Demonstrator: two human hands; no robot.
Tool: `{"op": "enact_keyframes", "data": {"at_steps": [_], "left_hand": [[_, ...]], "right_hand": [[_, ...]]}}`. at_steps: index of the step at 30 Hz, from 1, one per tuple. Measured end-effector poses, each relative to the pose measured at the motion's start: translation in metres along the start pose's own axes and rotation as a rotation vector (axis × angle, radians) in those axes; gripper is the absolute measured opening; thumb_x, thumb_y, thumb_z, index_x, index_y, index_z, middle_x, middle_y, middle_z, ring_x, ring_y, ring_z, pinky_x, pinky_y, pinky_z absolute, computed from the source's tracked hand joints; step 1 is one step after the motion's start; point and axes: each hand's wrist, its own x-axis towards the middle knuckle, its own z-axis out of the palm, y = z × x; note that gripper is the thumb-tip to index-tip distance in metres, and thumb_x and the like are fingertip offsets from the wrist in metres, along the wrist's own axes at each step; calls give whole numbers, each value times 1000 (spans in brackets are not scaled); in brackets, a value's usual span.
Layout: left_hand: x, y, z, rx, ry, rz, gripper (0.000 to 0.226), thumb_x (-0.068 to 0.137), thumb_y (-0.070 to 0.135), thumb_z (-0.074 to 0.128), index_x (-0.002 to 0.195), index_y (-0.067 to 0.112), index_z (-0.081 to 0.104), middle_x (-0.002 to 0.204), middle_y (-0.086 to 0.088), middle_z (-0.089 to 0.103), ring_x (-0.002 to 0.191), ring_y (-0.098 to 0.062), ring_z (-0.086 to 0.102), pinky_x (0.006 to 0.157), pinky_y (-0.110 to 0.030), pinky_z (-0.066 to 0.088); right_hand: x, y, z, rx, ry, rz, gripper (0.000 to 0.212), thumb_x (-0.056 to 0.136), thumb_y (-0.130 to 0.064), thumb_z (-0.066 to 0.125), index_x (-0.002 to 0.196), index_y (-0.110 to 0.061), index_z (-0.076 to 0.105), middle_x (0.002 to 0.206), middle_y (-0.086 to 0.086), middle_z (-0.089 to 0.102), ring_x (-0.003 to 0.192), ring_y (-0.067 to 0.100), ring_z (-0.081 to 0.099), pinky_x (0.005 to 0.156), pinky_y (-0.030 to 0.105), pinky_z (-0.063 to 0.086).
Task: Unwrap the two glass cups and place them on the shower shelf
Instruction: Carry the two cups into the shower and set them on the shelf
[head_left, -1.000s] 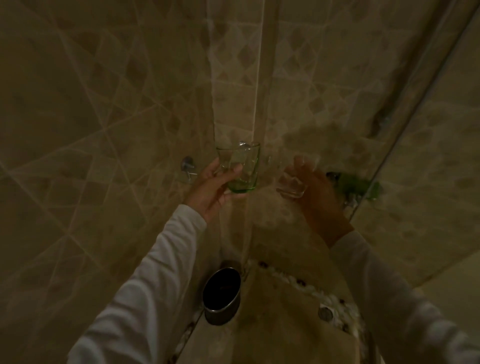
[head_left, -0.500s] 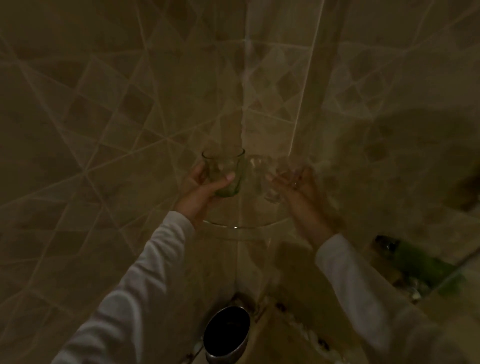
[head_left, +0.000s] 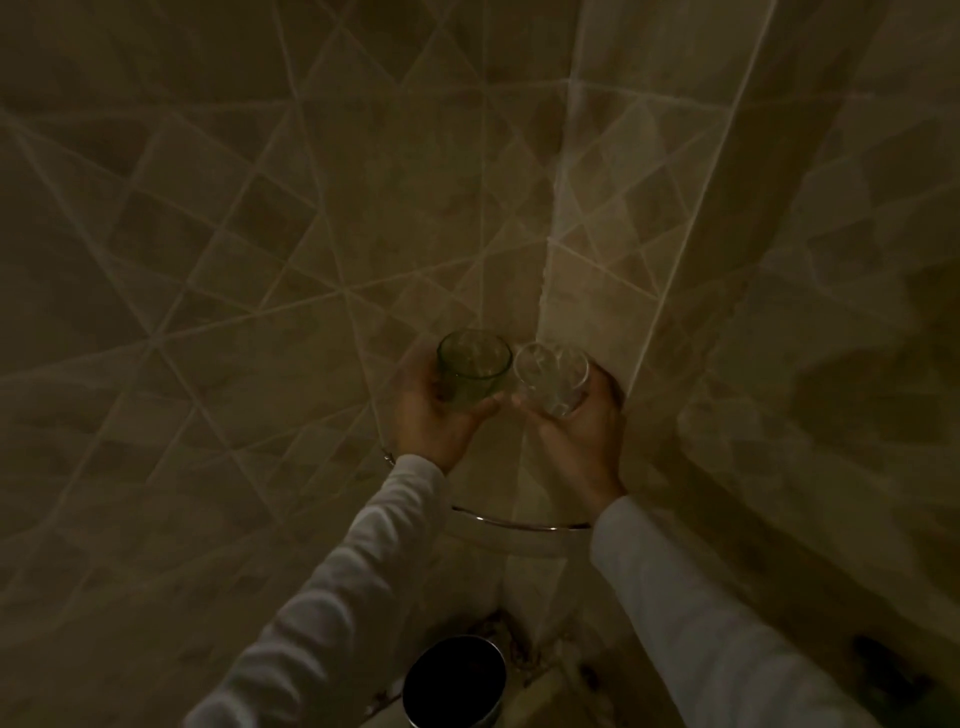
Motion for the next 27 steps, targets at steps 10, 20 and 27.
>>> {"op": "enact_keyframes", "data": {"at_steps": [10,20,27], "left_hand": [[-9,-17,14,109,-5,-225,88,37,78,80,111,39,54,100,14,68,94,-11,67,80,-35,58],[-7,-19,16,98,-86,-275,98,39,71,85,122,27,58,112,7,69,104,-15,65,89,-43,55],[-7,-20,16,67,-104,-258,94,48,41,95,128,20,49,119,0,66,108,-23,64,89,-33,51]], "right_hand": [[0,14,15,-84,21,70,87,54,-55,86,131,-25,59,125,-1,69,120,20,63,101,41,54],[-7,13,12,-100,65,134,87,59,-41,96,135,-22,58,126,1,69,115,18,66,97,33,56],[-16,13,8,-27,62,135,94,56,-39,99,133,-20,48,113,-3,73,98,10,70,80,10,53]]}}
